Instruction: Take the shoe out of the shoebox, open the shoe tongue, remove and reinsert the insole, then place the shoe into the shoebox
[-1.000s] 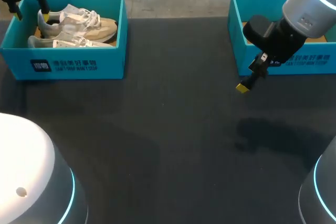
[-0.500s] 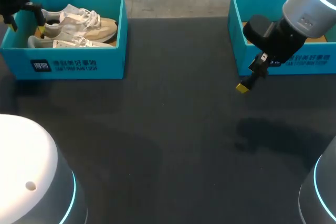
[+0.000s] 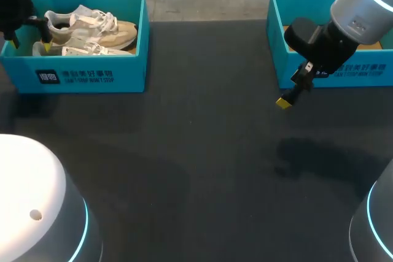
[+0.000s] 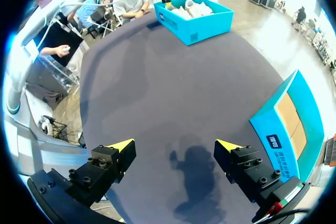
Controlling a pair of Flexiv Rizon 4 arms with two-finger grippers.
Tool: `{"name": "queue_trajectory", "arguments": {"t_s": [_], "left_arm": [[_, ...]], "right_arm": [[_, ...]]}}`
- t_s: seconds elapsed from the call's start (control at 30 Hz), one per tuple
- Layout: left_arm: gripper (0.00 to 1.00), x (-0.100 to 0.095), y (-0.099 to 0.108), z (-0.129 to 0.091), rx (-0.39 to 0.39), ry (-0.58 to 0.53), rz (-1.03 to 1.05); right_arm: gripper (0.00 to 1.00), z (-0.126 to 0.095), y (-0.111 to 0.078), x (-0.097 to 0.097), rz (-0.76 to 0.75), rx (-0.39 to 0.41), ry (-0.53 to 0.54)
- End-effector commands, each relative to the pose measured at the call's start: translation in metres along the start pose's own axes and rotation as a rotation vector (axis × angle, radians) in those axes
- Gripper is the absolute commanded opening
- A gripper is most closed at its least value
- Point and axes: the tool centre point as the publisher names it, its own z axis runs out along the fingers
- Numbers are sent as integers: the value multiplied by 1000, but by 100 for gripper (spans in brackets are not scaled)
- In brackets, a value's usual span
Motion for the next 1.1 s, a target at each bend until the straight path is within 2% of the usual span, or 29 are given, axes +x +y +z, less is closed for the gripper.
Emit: {"name": "queue_trajectory", "arguments": {"t_s": [0.03,0.07,0.1,0.2,0.23,0.37,0.47,0.57,0.67,0.73,0.9,1.1], "left_arm": [[93,2,5,6,6,-12,-3],[89,2,5,6,5,-12,-2],[81,2,6,7,5,-14,-2],[78,2,7,8,3,-14,0],[72,2,7,9,3,-14,0],[66,3,7,11,8,-13,6],[57,4,7,15,12,-9,11],[54,5,7,18,6,-14,19],[58,5,7,23,9,-7,21],[65,5,8,27,8,-5,26],[70,6,9,33,-6,-3,34],[65,8,10,45,-7,-2,34]], "right_arm": [[100,1,0,0,1,2,1],[100,1,0,0,1,2,1],[100,1,0,0,1,2,1],[100,1,0,0,1,2,1],[100,1,0,0,1,2,1],[100,1,0,0,1,2,1],[100,1,0,0,1,2,1],[100,1,0,0,1,2,1],[100,1,0,0,1,2,1],[100,1,0,0,1,2,1],[100,1,0,0,1,2,1],[100,1,0,0,1,2,1]]}}
